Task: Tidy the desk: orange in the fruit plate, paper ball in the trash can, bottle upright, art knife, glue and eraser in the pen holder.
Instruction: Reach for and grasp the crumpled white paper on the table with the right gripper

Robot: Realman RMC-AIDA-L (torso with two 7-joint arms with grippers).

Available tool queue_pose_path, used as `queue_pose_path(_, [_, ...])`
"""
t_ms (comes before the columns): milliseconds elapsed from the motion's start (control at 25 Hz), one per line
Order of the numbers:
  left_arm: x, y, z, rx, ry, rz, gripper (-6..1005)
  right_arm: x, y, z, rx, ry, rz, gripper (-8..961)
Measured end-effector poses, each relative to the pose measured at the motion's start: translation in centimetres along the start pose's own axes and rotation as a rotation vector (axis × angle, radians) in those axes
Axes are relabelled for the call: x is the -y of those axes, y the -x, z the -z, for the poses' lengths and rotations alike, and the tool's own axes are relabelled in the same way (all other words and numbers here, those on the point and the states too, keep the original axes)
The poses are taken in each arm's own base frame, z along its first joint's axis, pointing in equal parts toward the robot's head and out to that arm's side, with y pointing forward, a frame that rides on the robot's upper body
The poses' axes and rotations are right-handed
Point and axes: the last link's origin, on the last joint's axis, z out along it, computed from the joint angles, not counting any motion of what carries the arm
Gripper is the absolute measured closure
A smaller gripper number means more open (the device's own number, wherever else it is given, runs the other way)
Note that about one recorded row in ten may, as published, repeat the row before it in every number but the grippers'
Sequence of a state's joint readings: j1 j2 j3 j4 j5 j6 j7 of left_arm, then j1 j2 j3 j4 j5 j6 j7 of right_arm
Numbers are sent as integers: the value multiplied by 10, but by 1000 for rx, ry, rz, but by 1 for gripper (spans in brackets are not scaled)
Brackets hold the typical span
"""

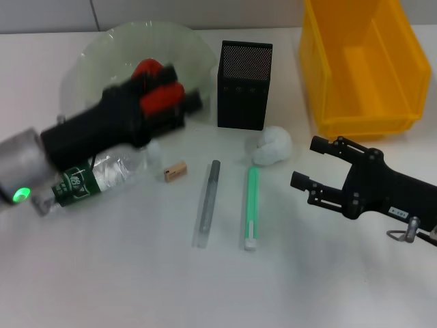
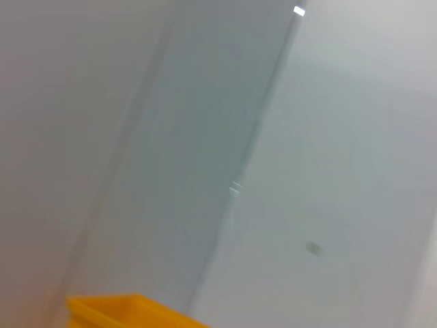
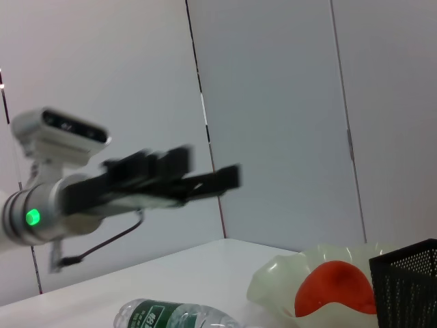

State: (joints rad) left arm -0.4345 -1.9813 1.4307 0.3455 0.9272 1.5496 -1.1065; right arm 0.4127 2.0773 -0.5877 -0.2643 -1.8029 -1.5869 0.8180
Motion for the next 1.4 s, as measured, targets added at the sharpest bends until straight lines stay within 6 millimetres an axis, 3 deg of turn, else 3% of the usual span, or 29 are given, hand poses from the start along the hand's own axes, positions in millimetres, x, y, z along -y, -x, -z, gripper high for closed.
queue_pose_path(400, [-19, 28, 21, 221, 149, -87, 173, 6, 8, 1, -49, 55, -38, 169])
queue_pose_path(1400, [-15, 26, 20, 215, 134, -119, 179, 10, 12, 0, -71, 66, -91, 170])
